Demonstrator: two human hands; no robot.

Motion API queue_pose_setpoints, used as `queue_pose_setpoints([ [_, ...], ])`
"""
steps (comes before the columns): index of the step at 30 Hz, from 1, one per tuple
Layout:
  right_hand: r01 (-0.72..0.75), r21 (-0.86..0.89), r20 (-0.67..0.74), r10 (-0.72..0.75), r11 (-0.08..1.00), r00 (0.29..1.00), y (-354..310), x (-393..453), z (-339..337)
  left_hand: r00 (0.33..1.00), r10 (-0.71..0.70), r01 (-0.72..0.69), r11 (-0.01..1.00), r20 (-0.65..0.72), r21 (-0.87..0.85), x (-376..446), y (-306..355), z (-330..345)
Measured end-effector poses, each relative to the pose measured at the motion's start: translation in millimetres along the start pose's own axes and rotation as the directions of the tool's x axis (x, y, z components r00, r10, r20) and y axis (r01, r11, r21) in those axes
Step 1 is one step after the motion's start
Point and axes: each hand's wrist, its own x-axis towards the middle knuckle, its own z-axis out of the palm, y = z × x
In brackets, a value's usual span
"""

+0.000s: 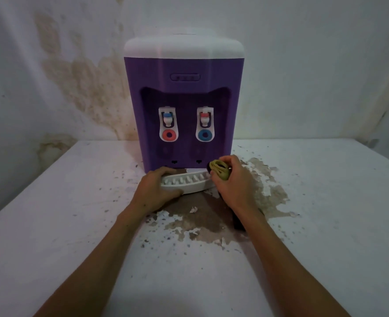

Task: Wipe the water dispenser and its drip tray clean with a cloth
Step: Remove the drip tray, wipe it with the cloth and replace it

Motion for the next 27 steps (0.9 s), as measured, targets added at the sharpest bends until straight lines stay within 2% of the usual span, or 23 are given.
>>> queue_pose_setpoints([
  [4, 0.095, -0.106, 0.037, -0.091, 0.990, 0.995, 7.2, -0.1, 11.9, 0.998, -0.027, 0.022, 0.995, -0.056, -0.093, -3.3, -0.6, 6.3],
  [10, 0.173, -0.222, 0.072, -0.161, 0.959, 0.984, -4.3, -11.6, 26.2, 0.996, -0.001, -0.007, 0.996, -0.086, -0.092, 2.2, -7.8, 8.7],
  [16, 0.377, -0.192, 0.204, -0.339, 0.906, 0.919, -17.3, -26.5, 37.8, 0.998, -0.002, -0.007, 0.989, -0.062, -0.145, -0.2, -11.6, 6.7],
  [18, 0.371, -0.220, 0.167, -0.340, 0.902, 0.925, -12.8, -21.6, 36.2, 0.998, -0.017, 0.007, 0.989, -0.068, -0.147, -0.3, -10.4, 3.1],
  [22, 0.215, -0.288, 0.019, -0.219, 0.933, 0.976, -0.8, -10.9, 28.9, 0.997, 0.005, -0.016, 0.987, -0.073, -0.157, -1.7, -3.6, 2.4],
  [24, 0.245, -0.291, 0.023, -0.249, 0.925, 0.968, -3.2, -15.6, 28.4, 0.998, -0.003, -0.009, 0.986, -0.069, -0.169, -4.1, -1.1, 4.5],
  [27, 0.398, -0.253, 0.135, -0.375, 0.882, 0.917, -13.9, -27.8, 30.7, 0.997, -0.018, 0.006, 0.987, -0.070, -0.162, -5.2, -2.9, 5.7],
])
